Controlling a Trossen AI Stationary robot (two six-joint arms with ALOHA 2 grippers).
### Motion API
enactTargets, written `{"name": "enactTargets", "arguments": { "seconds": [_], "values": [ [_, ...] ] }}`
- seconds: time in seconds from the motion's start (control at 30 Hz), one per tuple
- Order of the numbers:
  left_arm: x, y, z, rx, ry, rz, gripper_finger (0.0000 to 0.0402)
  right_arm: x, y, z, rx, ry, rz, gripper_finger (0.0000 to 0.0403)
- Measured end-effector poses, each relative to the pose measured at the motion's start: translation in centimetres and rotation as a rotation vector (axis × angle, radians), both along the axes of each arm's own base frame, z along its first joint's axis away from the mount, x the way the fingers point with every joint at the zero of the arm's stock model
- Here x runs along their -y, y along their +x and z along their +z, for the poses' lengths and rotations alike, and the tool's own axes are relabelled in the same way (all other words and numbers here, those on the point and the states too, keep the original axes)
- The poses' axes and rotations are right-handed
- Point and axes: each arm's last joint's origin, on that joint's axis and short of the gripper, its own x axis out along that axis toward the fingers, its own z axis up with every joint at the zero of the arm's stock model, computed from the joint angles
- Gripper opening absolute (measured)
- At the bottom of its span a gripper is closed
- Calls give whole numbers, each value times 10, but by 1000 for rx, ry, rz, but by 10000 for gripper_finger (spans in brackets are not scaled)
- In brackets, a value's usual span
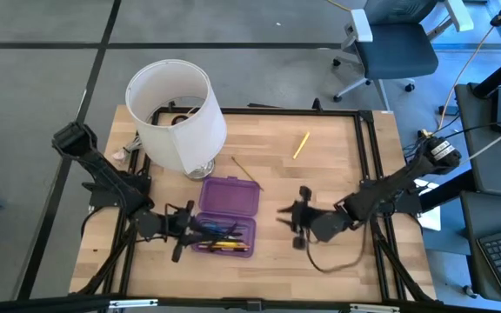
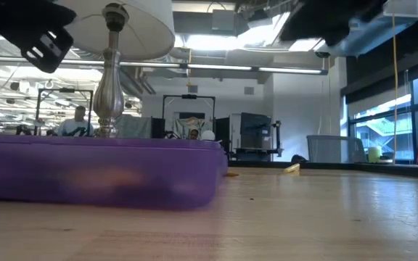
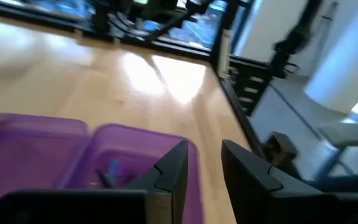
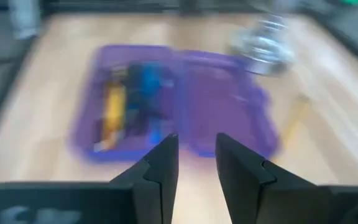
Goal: Pick & place school supplies into a supply box
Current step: Put the yellow pencil into the purple supply box
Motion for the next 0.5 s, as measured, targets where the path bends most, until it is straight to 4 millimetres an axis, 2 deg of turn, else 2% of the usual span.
{"name": "enactTargets", "arguments": {
  "seconds": [0.17, 0.4, 0.5],
  "values": [
    [-3, 0, 1, 22, 24, 114, 87, 29, 10, -6, 12, 85, -202, 110],
    [-4, 1, 1, 27, 39, 140, 86, 80, 27, -10, -59, 240, -264, 110],
    [-4, 1, 1, 29, 55, 137, 86, 102, 32, -10, -85, 247, -247, 110]
  ]
}}
